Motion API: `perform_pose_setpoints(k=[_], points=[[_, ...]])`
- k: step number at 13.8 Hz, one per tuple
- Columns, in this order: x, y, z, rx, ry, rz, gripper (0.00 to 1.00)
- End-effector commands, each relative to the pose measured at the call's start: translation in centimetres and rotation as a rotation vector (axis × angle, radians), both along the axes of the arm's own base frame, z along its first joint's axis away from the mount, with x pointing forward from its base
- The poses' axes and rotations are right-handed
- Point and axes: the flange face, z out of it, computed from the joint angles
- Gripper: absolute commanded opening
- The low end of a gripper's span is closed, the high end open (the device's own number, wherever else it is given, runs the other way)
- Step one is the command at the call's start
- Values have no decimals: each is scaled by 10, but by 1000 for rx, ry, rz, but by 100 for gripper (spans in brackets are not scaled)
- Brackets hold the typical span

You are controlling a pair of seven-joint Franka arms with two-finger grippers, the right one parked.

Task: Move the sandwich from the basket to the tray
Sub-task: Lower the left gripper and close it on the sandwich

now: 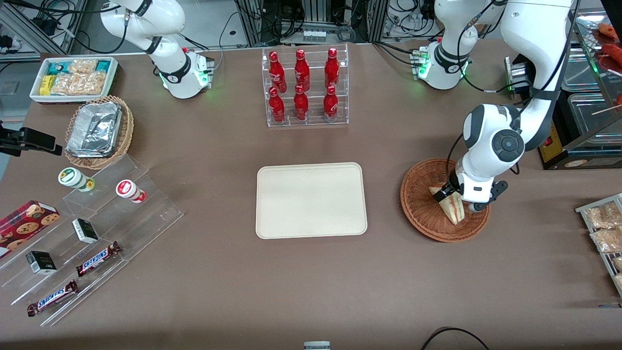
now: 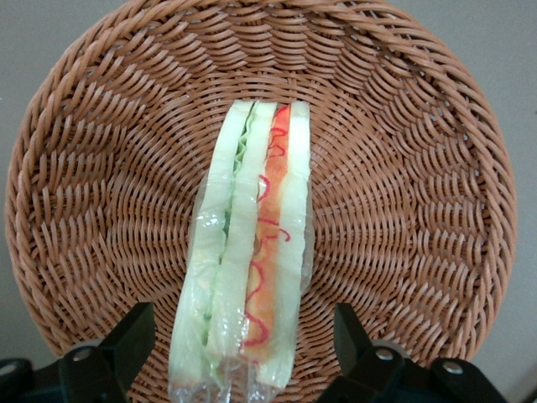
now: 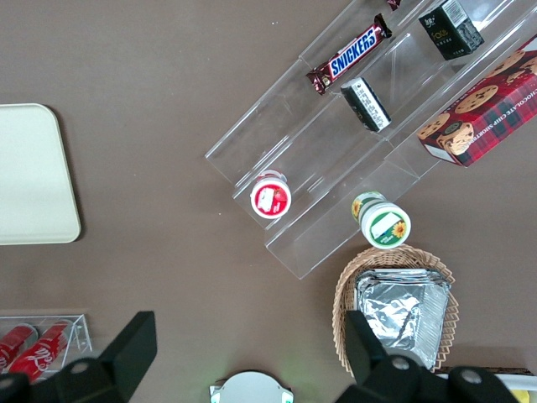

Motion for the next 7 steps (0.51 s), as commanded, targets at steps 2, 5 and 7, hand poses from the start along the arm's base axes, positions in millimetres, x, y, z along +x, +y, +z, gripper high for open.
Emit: perform_pose_setpoints(k=[2, 5, 7], points=[[-5, 1, -5, 22, -7, -19, 2], [-6, 1, 1, 42, -1, -55, 0], [-2, 2, 25, 47, 4, -96, 0]])
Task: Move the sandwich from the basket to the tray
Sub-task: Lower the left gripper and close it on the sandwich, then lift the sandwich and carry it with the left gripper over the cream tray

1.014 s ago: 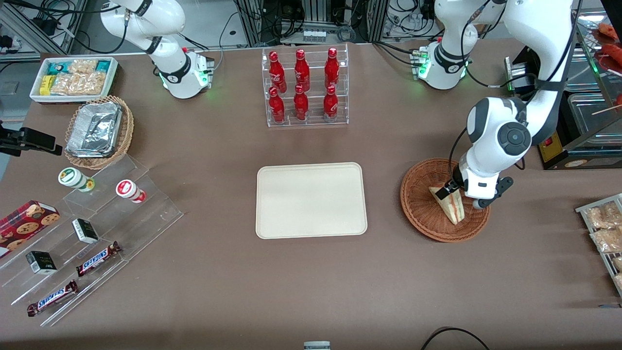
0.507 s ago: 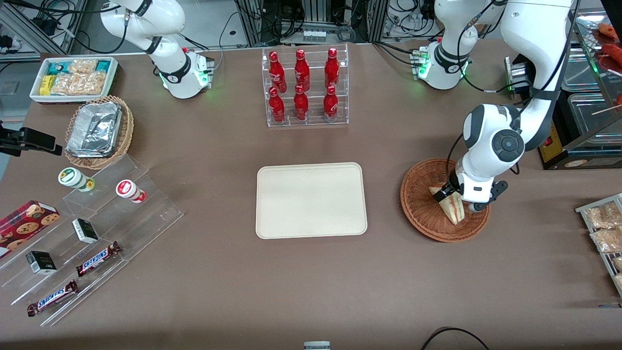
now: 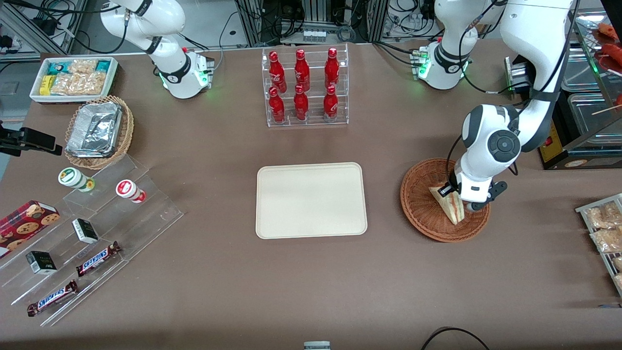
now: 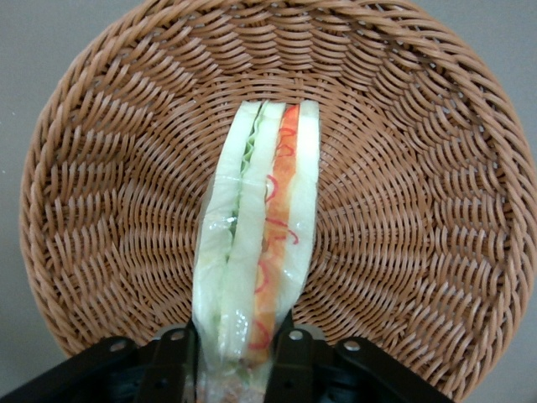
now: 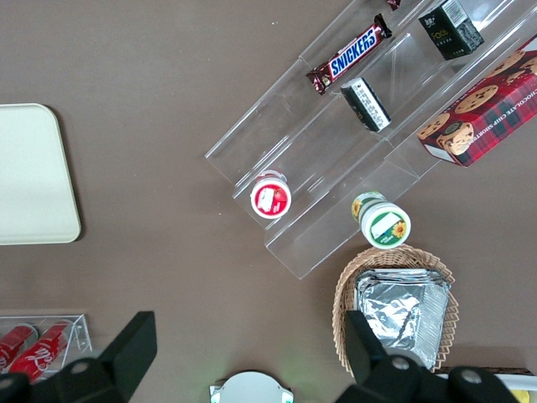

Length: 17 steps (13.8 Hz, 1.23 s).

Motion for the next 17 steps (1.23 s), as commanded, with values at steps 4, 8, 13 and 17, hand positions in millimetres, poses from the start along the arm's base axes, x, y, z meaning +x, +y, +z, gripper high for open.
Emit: perform_pose_setpoints(k=[4, 8, 13, 17], points=[[26, -13, 76, 23, 30, -89, 0], [45, -57, 108, 3, 22, -184, 0], [48, -164, 93, -30, 34, -334, 0], [42, -245, 67, -50, 43, -443, 0]])
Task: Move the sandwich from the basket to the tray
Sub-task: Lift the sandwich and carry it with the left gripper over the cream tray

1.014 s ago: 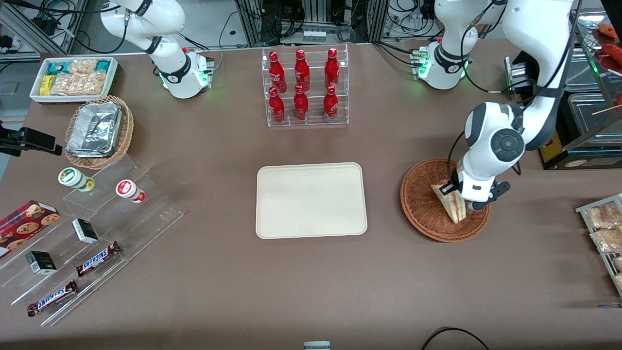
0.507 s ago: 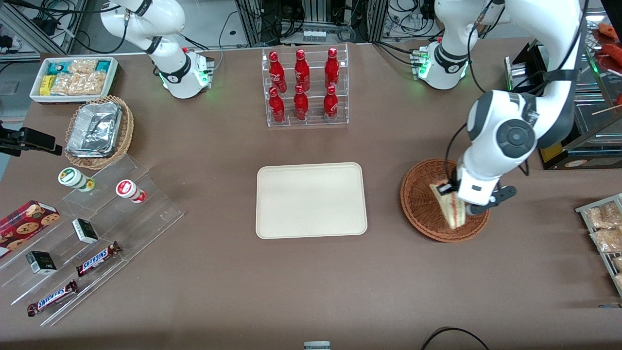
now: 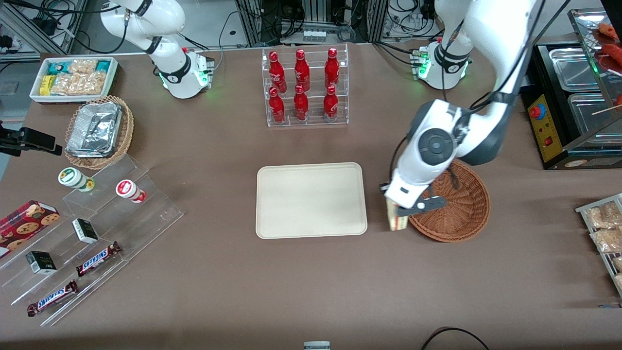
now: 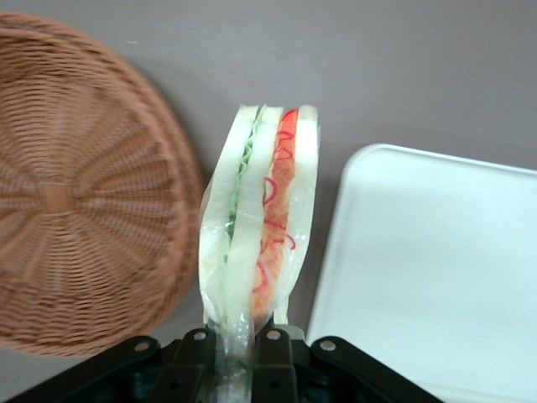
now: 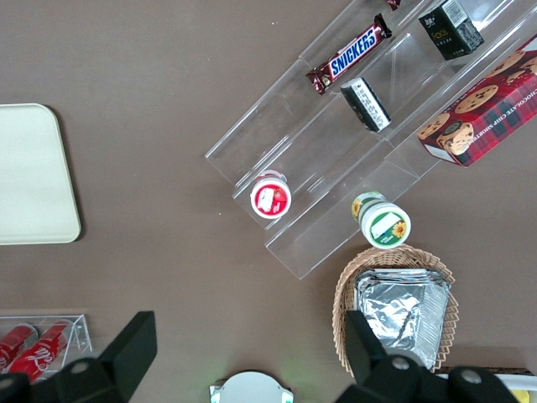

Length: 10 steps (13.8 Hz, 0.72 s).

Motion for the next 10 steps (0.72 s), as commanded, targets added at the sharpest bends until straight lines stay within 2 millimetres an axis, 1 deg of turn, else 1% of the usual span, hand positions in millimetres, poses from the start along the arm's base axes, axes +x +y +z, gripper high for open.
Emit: perform_pose_setpoints(k=[1, 2, 4, 6, 7, 10], points=[[1, -63, -16, -14, 15, -65, 0], [-3, -86, -21, -29, 22, -40, 0], [-9, -124, -33, -37, 22, 17, 0], [-21, -162, -49, -37, 28, 42, 0], [-26, -176, -55, -39, 26, 51, 0], [-40, -208, -63, -43, 25, 96, 0]])
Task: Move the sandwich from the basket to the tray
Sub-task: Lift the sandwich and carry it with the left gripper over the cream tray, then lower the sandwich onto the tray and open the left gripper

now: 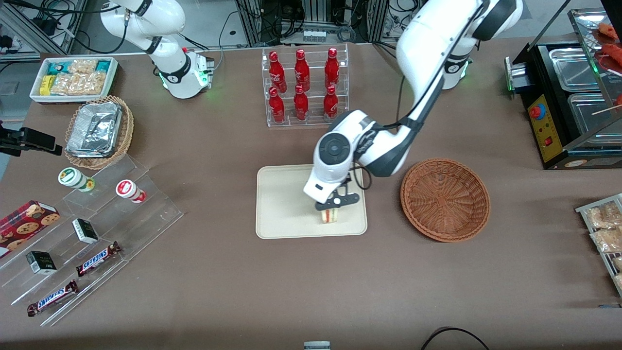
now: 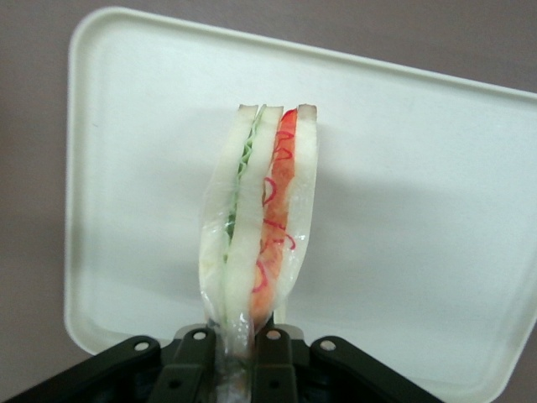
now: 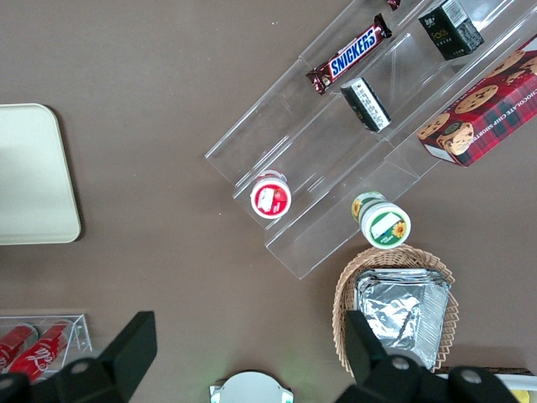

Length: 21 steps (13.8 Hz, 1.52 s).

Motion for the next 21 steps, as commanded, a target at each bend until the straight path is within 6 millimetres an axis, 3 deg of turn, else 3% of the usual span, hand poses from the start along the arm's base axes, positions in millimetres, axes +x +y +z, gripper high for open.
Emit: perform_pose_setpoints(k=[1, 5, 8, 13, 14, 15, 18, 21], points=[[-3, -28, -1, -3, 1, 50, 0], [-14, -39, -6, 3, 9, 51, 0], [-15, -42, -23, 8, 22, 56, 0], [-13, -47, -29, 6, 20, 83, 0], [-13, -47, -28, 6, 20, 83, 57], [-13, -47, -28, 11, 15, 79, 100], [-13, -49, -18, 9, 3, 73, 100], [-5, -42, 14, -6, -23, 73, 100]])
